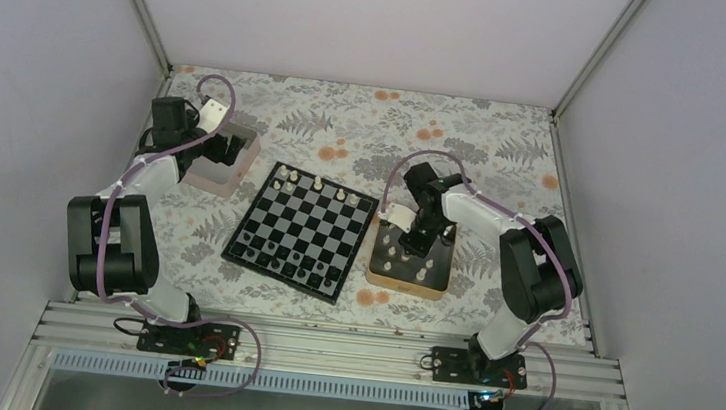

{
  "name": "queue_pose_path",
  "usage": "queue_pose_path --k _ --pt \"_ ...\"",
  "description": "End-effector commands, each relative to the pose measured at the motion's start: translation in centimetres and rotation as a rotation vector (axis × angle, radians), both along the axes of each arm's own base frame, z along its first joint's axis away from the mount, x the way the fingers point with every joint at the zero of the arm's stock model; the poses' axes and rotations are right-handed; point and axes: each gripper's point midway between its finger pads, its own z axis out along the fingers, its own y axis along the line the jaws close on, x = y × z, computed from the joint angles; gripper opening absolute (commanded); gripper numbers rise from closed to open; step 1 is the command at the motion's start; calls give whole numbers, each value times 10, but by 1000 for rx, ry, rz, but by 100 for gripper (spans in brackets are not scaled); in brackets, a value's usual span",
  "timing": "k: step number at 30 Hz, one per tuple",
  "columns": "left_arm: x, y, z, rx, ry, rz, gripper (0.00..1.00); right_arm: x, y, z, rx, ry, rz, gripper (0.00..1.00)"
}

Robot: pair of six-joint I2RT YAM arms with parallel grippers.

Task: Set up the chess pieces on the board
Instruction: Pick up the chess piece from the storage box.

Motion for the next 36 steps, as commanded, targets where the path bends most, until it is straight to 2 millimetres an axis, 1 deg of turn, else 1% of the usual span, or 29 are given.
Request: queue_pose_path --k 1,5,6,7,11,14,19,25,27,33,36 --pt "1 0 -2 -5 -2 -14 100 6 8 8 26 -26 4 23" --pt "1 0 -2 -3 -3 -14 100 4 7 14 29 -27 11 33" --pt "1 0 -2 -4 -2 -15 100 4 6 24 38 -55 11 37" --pt "1 0 -3 -5 0 -14 100 4 3 28 32 -66 10 40" --pt "2 0 -1 -4 -4 -14 100 -1 -12 41 -8 -105 -9 42" --pt "2 1 -1 -2 -6 -10 100 -13 -26 43 -45 -97 -21 41" --pt "2 1 -2 2 -5 -10 100 -34 -39 41 -72 -60 -38 38" --pt "2 1 0 -1 -8 -12 100 -49 -46 33 -92 -36 -45 37" --pt "2 1 1 -1 -8 -11 100 -51 -46 31 -88 -36 -46 37" --pt "1 1 4 -1 -11 -10 100 -48 -45 22 -91 -45 -41 39" --pt "1 1 5 1 -15 -8 100 -47 -43 21 -82 -44 -36 39"
